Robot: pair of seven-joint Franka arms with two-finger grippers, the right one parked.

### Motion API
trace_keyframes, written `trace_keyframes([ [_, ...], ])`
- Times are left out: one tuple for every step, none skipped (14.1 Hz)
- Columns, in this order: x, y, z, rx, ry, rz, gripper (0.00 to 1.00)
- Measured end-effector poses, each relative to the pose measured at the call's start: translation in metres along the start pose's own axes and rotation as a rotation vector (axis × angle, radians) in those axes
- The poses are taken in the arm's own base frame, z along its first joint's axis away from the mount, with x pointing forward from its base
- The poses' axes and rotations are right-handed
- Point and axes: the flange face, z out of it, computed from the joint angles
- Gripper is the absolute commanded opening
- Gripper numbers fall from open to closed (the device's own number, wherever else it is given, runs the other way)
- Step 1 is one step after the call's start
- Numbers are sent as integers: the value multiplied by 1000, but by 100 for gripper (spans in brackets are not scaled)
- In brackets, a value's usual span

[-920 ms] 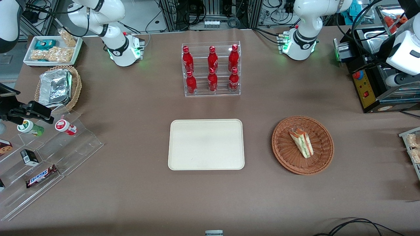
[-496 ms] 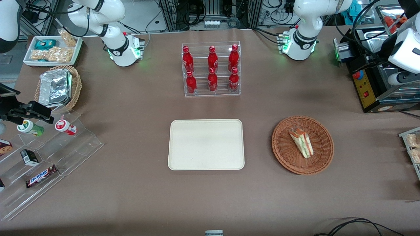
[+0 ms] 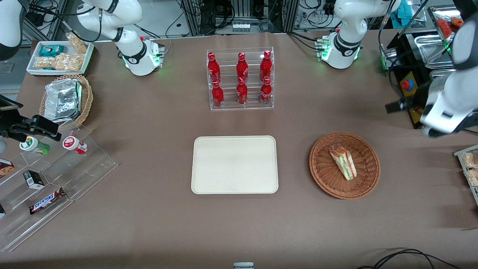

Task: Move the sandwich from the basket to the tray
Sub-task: 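Move the left gripper toward the wrapped sandwich in the wicker basket, then lower the open left gripper around the sandwich and close it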

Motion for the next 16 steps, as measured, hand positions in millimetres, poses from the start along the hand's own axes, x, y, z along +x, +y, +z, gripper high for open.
trace_keyframes([
  [14,5,13,-8,3,0,100],
  [25,10,25,-16,11,-7,100],
  [35,14,36,-24,24,-27,100],
  [43,19,48,-33,37,-58,100],
  [50,23,61,-41,45,-87,100],
  [57,28,75,-49,47,-108,100],
  [63,33,87,-61,46,-122,100],
  [70,38,100,-81,49,-139,100],
  [77,44,111,-110,62,-153,100],
  [85,49,124,-139,80,-164,100],
  [90,53,138,-161,98,-174,100],
  [94,56,153,-176,113,-183,100],
  [96,59,165,-186,124,-190,100],
  [98,60,174,-193,130,-203,100],
  [99,63,181,-199,134,-222,100],
  [99,67,185,-205,140,-237,100],
])
